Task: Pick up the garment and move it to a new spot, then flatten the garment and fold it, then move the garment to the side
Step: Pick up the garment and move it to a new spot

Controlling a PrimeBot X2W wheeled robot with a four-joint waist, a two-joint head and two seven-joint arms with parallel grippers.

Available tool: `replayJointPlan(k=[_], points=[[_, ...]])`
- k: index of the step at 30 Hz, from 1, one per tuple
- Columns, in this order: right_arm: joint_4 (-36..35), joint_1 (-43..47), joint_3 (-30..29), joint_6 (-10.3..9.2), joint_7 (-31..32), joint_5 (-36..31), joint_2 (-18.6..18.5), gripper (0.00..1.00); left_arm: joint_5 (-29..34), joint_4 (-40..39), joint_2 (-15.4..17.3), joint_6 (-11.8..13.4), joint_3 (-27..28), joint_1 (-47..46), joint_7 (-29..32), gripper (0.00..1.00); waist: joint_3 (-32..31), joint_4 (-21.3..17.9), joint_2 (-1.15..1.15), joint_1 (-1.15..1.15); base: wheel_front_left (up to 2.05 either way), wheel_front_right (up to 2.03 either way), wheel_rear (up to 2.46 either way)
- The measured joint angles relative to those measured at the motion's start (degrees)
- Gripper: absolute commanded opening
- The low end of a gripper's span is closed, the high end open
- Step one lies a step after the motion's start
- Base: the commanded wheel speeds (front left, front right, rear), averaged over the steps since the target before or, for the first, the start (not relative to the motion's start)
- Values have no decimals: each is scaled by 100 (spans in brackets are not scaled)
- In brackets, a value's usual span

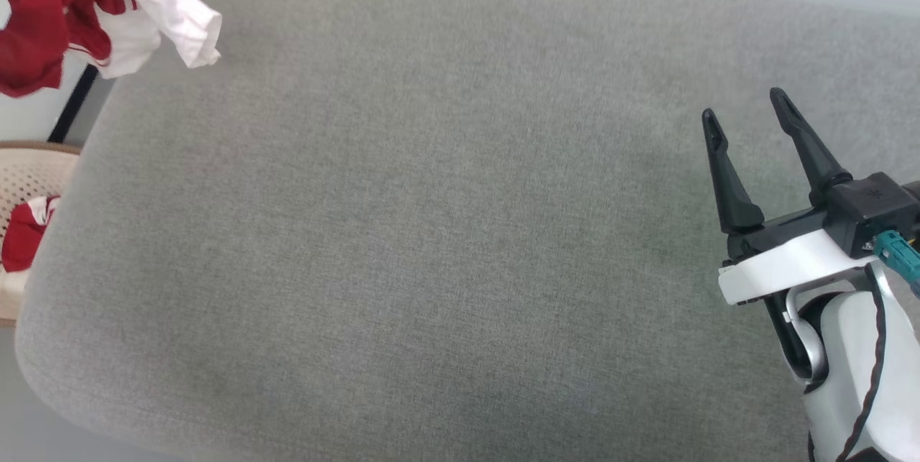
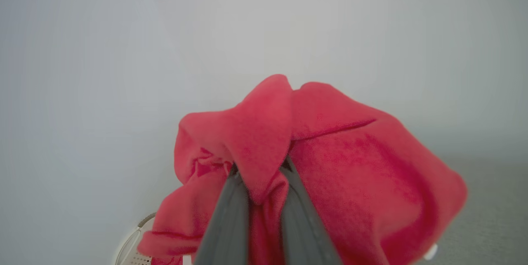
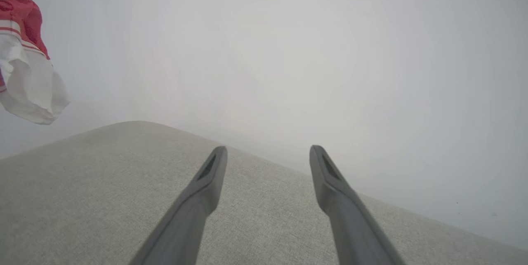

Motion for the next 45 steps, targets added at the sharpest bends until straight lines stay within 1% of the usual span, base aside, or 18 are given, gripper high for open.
replayJointPlan(k=[6, 12, 21, 27, 32, 33, 34, 37, 41, 45], points=[[88, 110, -137, 0, -84, 3, 86, 100, -152, -1062, 203, 0, -261, 247, 502, 0, -333, -92, 0, 0, 0, 0, 0], [119, 202, -380, 0, -179, 3, 175, 100, -328, -2424, 350, 16, -382, 603, 1100, 0, -503, -395, 0, 0, 0, 0, 0], [120, 298, -759, 0, -277, -29, 334, 100, -555, -4429, 360, 236, -583, 1251, 2003, 0, -586, -1137, 0, 0, 0, 0, 0], [108, 381, -1000, -1, -322, -85, 452, 100, -711, -5305, 193, 283, -911, 1577, 2435, 0, -564, -1691, 0, 0, 0, 0, 0], [93, 455, -1078, -1, -333, -113, 569, 100, -721, -5676, -2, 252, -1327, 1834, 2668, 0, -497, -2124, 0, 0, 0, 0, 0], [93, 455, -1079, -1, -336, -113, 593, 100, -728, -5706, -47, 241, -1428, 1892, 2697, 0, -477, -2204, 0, 0, 0, 0, 0], [93, 455, -1079, -1, -336, -113, 593, 100, -728, -5706, -47, 241, -1428, 1892, 2697, 0, -477, -2204, 0, 0, 0, 0, 0], [107, 455, -1073, 0, -349, -113, 644, 100, -783, -5732, -186, 216, -1708, 2115, 2796, 0, -406, -2426, 0, 0, 0, 0, 0], [144, 455, -1043, -1, -358, -96, 705, 100, -827, -5543, -314, 176, -2058, 2477, 2864, 0, -298, -2657, 0, 0, 0, 0, 0], [158, 455, -1006, -1, -359, -53, 751, 100, -869, -5134, -376, 126, -2376, 2789, 2909, 0, -195, -2795, 0, 0, 0, 0, 0]])
